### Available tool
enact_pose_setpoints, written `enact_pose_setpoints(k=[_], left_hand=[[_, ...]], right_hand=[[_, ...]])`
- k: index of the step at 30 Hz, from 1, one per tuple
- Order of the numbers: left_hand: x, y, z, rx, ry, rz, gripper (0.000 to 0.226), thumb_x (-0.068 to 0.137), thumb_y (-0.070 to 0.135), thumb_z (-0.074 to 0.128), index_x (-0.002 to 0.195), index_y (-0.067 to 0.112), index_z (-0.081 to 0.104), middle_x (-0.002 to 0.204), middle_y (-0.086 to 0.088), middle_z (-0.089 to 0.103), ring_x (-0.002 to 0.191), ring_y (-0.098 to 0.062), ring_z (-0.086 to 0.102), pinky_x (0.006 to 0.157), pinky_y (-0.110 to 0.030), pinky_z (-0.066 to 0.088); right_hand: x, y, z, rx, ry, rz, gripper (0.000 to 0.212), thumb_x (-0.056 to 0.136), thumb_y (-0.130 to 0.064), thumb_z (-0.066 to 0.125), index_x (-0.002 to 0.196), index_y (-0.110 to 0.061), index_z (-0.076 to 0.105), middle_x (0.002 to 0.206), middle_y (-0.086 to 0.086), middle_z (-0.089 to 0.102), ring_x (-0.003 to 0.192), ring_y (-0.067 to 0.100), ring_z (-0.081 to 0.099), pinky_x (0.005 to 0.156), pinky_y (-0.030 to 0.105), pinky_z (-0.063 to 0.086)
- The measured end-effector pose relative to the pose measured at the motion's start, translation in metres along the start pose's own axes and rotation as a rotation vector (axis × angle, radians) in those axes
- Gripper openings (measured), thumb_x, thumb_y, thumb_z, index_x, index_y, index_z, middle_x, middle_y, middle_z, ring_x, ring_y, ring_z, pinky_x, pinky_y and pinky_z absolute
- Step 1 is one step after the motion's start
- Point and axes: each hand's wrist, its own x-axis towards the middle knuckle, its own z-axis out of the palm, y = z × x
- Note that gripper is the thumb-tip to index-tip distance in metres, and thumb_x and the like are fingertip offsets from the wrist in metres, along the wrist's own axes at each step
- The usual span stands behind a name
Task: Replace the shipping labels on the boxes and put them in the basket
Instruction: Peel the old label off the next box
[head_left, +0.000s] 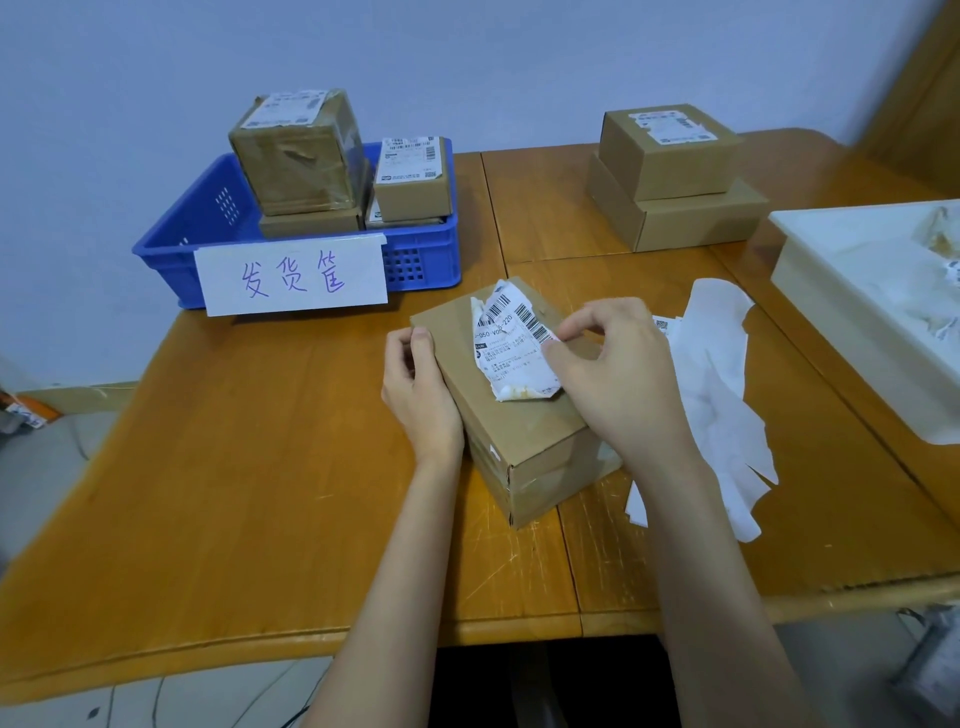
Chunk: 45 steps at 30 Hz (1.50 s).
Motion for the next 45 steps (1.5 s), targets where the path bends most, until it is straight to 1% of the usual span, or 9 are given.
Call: enact_pose_setpoints(k=[5,16,23,27,30,37,41,43,45], left_hand=[[0.000,0.001,0.001,-0.002,-0.006,0.011,0.025,0.099,0.029,0.046,0.082,0.014,0.056,0.074,0.007,0.053,0.070,-0.007,0.045,0.063,-0.024,0.036],[-0.001,0.002,0.002,0.008,-0.009,0.005,0.024,0.102,0.023,0.046,0.084,0.012,0.057,0.074,0.007,0.054,0.068,-0.004,0.045,0.061,-0.019,0.036],[0.000,0.003,0.001,-0.013,0.000,-0.009,0.025,0.101,0.022,0.046,0.078,0.015,0.054,0.068,0.014,0.052,0.065,-0.004,0.043,0.060,-0.018,0.035],[-0.001,0.004,0.000,-0.001,0.004,-0.001,0.024,0.102,0.022,0.046,0.080,0.015,0.055,0.071,0.011,0.052,0.065,-0.002,0.044,0.061,-0.018,0.035],[-0.001,0.004,0.001,-0.002,-0.001,-0.002,0.024,0.102,0.022,0.046,0.083,0.012,0.057,0.072,0.010,0.055,0.065,0.001,0.045,0.059,-0.013,0.036],[-0.001,0.004,0.000,-0.001,-0.011,-0.008,0.025,0.103,0.023,0.047,0.082,0.013,0.057,0.072,0.011,0.054,0.066,-0.001,0.046,0.061,-0.017,0.036],[-0.001,0.004,0.000,-0.001,-0.015,0.000,0.025,0.103,0.022,0.047,0.082,0.014,0.057,0.069,0.015,0.054,0.066,0.000,0.045,0.060,-0.015,0.036],[-0.001,0.005,0.000,-0.001,-0.011,-0.003,0.024,0.103,0.021,0.047,0.083,0.013,0.057,0.066,0.019,0.055,0.065,0.002,0.046,0.060,-0.013,0.036],[-0.002,0.006,0.001,0.001,-0.009,-0.004,0.023,0.103,0.020,0.046,0.084,0.012,0.058,0.064,0.023,0.056,0.063,0.004,0.046,0.059,-0.011,0.036]], right_hand=[[0.002,0.001,0.000,0.047,-0.085,0.003,0.010,0.094,-0.022,0.061,0.085,-0.019,0.065,0.130,-0.010,0.054,0.099,0.002,0.046,0.083,0.025,0.035],[0.001,0.002,0.000,0.212,-0.087,0.041,0.009,0.093,-0.022,0.060,0.085,-0.024,0.065,0.117,-0.015,0.055,0.091,-0.005,0.050,0.075,0.018,0.038],[0.001,-0.005,-0.011,0.448,-0.049,0.112,0.020,0.098,-0.020,0.052,0.084,-0.028,0.063,0.111,-0.011,0.059,0.103,0.005,0.057,0.084,0.020,0.043],[0.003,-0.001,-0.007,0.133,-0.107,0.039,0.016,0.096,-0.028,0.057,0.102,-0.016,0.066,0.124,-0.004,0.053,0.098,0.004,0.050,0.074,0.012,0.037],[0.000,0.000,0.000,0.033,-0.047,0.017,0.034,0.091,-0.032,0.064,0.122,-0.021,0.054,0.123,-0.004,0.047,0.104,0.010,0.051,0.079,0.021,0.038],[0.004,-0.004,-0.001,-0.019,-0.058,0.051,0.060,0.079,-0.034,0.078,0.128,-0.022,0.045,0.122,0.000,0.045,0.118,0.020,0.047,0.091,0.035,0.045],[0.004,-0.007,-0.005,0.030,-0.020,0.077,0.109,0.073,-0.028,0.084,0.154,-0.026,0.011,0.132,0.002,0.042,0.121,0.017,0.045,0.098,0.034,0.045],[0.001,-0.008,-0.004,0.091,0.104,-0.019,0.087,0.076,-0.023,0.082,0.147,-0.025,0.032,0.124,-0.004,0.043,0.114,0.011,0.046,0.089,0.013,0.039],[-0.004,-0.010,-0.002,0.114,0.269,-0.203,0.034,0.081,-0.027,0.076,0.112,-0.022,0.062,0.108,-0.010,0.046,0.106,0.007,0.045,0.080,0.005,0.033]])
